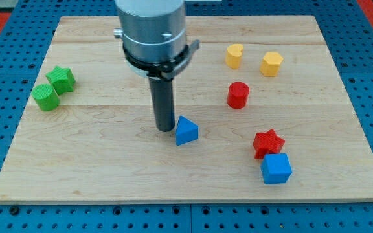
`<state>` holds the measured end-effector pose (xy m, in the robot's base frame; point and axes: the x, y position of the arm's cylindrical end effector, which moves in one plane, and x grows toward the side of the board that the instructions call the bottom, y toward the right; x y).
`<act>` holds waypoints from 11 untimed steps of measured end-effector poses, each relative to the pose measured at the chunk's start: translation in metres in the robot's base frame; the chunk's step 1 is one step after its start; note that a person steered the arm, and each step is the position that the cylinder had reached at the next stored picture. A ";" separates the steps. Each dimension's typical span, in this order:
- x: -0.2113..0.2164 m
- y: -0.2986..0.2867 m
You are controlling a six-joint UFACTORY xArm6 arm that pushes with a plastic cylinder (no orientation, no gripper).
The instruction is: Move the red circle into the red star
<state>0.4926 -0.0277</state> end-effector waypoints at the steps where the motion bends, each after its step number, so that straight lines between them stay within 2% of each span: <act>1: 0.000 0.036; 2: -0.002 0.072; 3: -0.038 0.039; 4: -0.098 0.031; 5: -0.112 0.091; 7: -0.040 0.157; 8: -0.033 0.152; 9: -0.076 0.214; 10: -0.145 0.268; 11: -0.179 0.235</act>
